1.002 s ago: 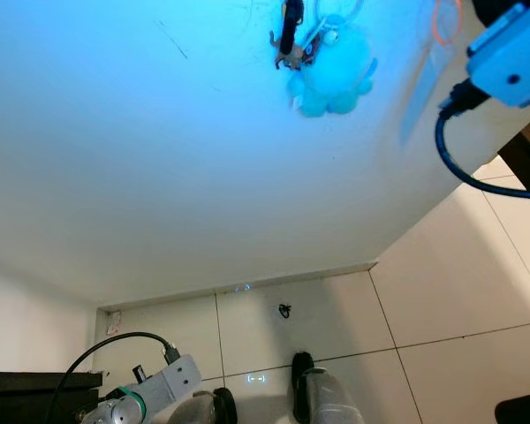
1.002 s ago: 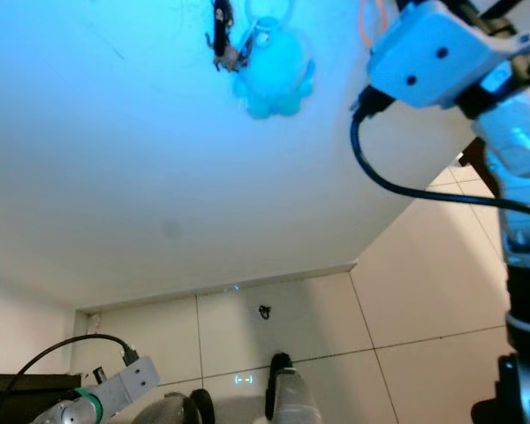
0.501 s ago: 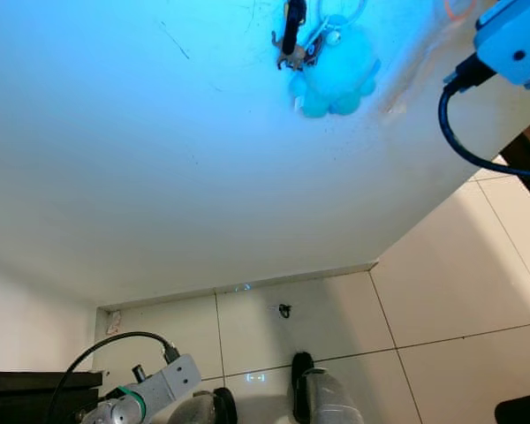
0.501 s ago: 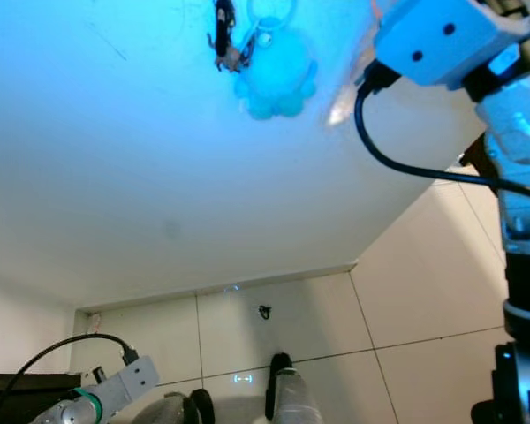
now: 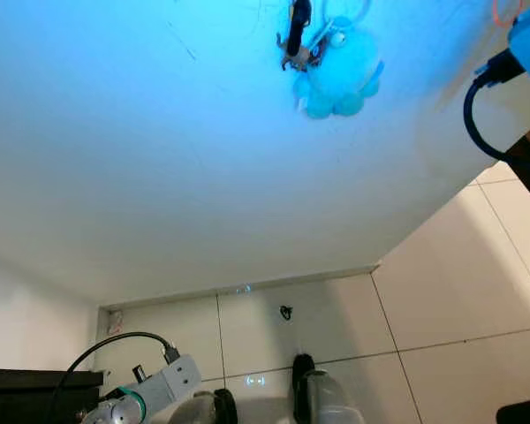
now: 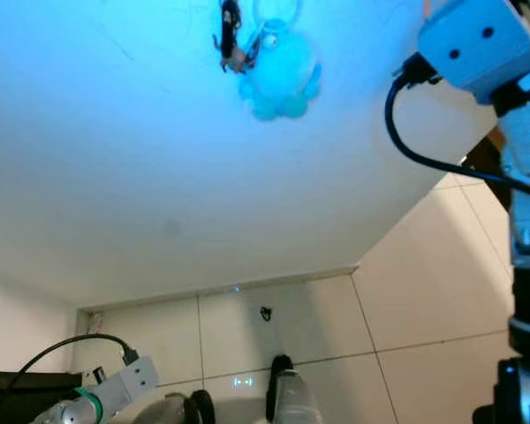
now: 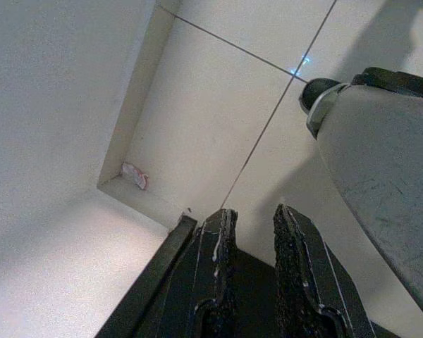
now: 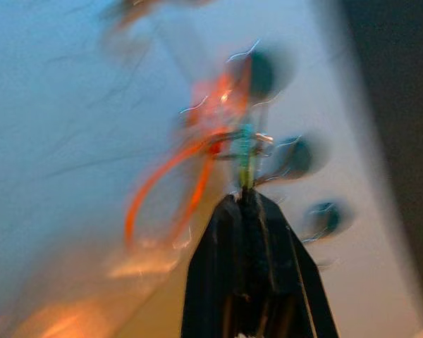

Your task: Hang keys on a hook

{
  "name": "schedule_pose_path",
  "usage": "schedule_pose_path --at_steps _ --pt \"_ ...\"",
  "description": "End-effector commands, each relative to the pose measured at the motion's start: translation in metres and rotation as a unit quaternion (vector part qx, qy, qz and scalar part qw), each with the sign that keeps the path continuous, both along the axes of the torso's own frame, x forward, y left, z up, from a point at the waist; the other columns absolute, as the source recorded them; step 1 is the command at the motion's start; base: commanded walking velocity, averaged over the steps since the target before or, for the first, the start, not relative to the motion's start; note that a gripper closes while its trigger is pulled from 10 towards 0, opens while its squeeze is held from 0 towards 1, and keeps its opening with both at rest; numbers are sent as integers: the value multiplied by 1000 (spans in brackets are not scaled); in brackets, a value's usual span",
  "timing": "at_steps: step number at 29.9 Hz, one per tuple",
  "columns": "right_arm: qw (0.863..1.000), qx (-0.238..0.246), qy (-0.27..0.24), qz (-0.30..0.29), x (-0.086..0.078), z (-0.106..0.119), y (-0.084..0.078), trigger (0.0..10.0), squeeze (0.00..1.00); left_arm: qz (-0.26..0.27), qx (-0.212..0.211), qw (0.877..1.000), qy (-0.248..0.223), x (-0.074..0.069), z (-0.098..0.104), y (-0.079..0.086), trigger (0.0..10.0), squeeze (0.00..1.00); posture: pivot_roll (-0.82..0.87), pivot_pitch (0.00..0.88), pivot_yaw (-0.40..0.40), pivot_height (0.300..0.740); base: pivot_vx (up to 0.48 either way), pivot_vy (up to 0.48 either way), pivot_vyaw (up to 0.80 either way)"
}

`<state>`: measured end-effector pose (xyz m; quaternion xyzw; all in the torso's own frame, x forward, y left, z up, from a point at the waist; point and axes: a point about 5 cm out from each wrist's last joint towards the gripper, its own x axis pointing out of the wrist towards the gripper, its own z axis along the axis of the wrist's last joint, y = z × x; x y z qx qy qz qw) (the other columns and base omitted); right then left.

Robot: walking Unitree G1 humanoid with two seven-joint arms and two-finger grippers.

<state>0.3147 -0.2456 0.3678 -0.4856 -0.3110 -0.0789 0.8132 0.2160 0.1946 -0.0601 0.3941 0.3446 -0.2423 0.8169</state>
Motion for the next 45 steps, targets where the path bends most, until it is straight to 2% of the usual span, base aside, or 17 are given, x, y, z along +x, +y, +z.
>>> schedule_pose_path --at_steps 1,5,6,8,12,17,19,21,23,24,26,29,32,38,45 --pt "998 22 55 -18 9 -23 -9 10000 0 6 7 1000 30 -16 -9 6 10000 0 -171 236 106 740 0 0 0" --pt "998 27 60 -8 9 -26 -6 10000 0 8 6 999 30 -16 -9 6 10000 0 -173 236 106 740 0 0 0" --pt "997 26 65 28 9 -28 3 10000 0 8 6 999 31 -17 -9 6 10000 0 -174 237 106 740 0 0 0" --pt "997 26 65 28 9 -28 3 10000 0 8 6 999 31 -17 -9 6 10000 0 -174 237 106 740 0 0 0" --pt "993 32 64 92 4 -30 19 10000 0 6 6 999 31 -17 -9 5 10000 0 -174 239 106 740 0 0 0" --pt "988 49 18 145 -6 -19 30 10000 0 6 6 999 31 -17 -10 6 10000 0 -172 239 107 740 0 0 0" --pt "982 60 -48 173 -20 4 33 10000 0 6 6 999 31 -17 -10 6 10000 0 -171 238 107 740 0 0 0" --pt "980 64 -101 159 -30 21 27 10000 0 6 7 999 32 -17 -10 6 10000 0 -173 237 106 740 0 0 0" --pt "981 63 -122 136 -33 28 20 10000 0 6 7 999 32 -17 -10 5 10000 0 -175 236 105 740 0 0 0" --pt "981 63 -122 136 -33 28 20 10000 0 6 7 999 32 -17 -10 5 10000 0 -175 236 105 740 0 0 0" --pt "984 62 -130 103 -34 32 10 10000 0 5 6 999 32 -17 -10 5 10000 0 -178 233 104 740 0 0 0" --pt "985 62 -130 93 -34 32 6 10000 0 5 6 999 32 -17 -10 5 10000 0 -178 233 104 740 0 0 0" --pt "989 68 -110 73 -30 29 0 10000 0 2 7 999 32 -17 -10 5 10000 0 -183 229 106 740 0 0 0" --pt "991 65 -89 71 -24 24 0 10000 0 -1 8 999 32 -17 -9 5 10000 0 -181 225 105 740 0 0 0" --pt "989 57 -71 113 -11 24 16 10000 0 2 9 1000 30 -16 -9 5 10000 0 -170 219 99 740 0 0 0"
